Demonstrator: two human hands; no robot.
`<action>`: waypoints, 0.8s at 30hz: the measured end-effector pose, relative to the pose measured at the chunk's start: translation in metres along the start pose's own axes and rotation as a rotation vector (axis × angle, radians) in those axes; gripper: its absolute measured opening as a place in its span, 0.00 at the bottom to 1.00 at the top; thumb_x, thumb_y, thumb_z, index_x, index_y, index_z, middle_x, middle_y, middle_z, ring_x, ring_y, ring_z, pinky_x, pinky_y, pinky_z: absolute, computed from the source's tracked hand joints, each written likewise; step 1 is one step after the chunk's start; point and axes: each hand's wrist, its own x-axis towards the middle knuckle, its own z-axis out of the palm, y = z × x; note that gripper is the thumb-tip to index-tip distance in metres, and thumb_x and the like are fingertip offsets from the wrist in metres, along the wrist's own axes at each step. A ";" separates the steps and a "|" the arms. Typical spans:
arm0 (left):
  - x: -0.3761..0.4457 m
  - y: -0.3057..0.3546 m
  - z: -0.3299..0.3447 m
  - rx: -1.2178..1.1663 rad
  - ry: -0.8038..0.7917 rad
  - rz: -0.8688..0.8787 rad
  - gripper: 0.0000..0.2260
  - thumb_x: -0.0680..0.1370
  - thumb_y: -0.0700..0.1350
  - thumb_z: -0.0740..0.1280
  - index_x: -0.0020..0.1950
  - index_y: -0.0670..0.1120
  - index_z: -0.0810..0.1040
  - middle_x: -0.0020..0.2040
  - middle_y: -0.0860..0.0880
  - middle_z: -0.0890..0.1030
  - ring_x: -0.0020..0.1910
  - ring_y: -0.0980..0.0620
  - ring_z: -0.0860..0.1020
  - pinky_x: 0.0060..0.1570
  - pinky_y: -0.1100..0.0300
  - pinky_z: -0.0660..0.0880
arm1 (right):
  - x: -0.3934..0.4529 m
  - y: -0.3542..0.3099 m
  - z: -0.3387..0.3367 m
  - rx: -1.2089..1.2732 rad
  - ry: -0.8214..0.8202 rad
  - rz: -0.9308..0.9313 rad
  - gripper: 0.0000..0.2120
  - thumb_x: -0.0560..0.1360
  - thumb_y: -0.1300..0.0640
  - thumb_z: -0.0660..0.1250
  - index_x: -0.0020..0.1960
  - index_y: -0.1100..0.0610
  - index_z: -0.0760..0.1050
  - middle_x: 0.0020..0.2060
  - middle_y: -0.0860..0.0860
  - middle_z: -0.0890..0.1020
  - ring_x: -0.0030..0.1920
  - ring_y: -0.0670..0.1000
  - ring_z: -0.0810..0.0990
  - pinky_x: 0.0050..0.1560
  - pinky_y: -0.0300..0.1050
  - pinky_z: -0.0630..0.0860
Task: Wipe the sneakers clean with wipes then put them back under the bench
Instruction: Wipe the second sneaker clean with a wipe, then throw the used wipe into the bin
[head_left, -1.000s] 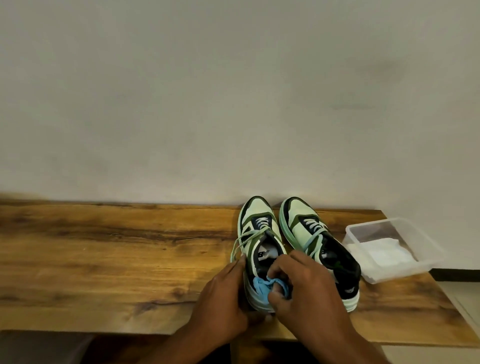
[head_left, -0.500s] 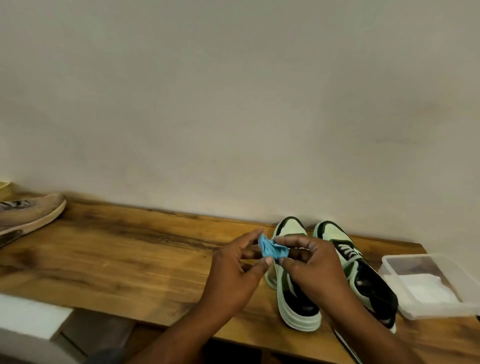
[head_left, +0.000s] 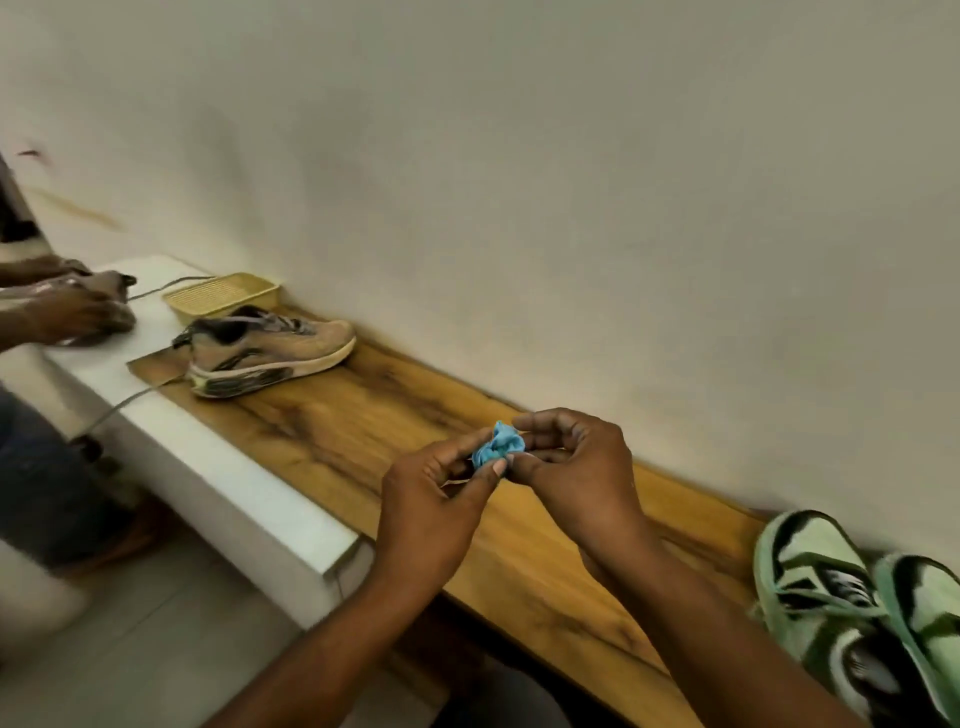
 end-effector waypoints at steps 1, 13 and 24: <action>0.000 -0.001 -0.009 0.002 0.013 -0.004 0.16 0.76 0.41 0.77 0.63 0.53 0.85 0.53 0.56 0.88 0.52 0.53 0.86 0.55 0.43 0.83 | 0.001 -0.002 0.010 0.007 -0.015 0.004 0.14 0.70 0.68 0.78 0.50 0.53 0.84 0.41 0.48 0.87 0.43 0.46 0.87 0.47 0.48 0.86; -0.083 -0.053 -0.160 0.164 0.347 -0.140 0.18 0.74 0.41 0.78 0.63 0.50 0.85 0.52 0.59 0.88 0.48 0.59 0.86 0.48 0.65 0.82 | -0.054 0.010 0.171 -0.069 -0.433 0.114 0.09 0.71 0.68 0.78 0.45 0.55 0.86 0.36 0.49 0.87 0.37 0.49 0.88 0.41 0.48 0.86; -0.230 -0.090 -0.276 0.297 0.679 -0.463 0.16 0.73 0.43 0.79 0.60 0.49 0.86 0.40 0.54 0.87 0.39 0.54 0.86 0.46 0.53 0.85 | -0.179 0.063 0.307 -0.133 -0.832 0.311 0.07 0.72 0.69 0.77 0.47 0.59 0.85 0.40 0.54 0.87 0.37 0.52 0.88 0.43 0.50 0.86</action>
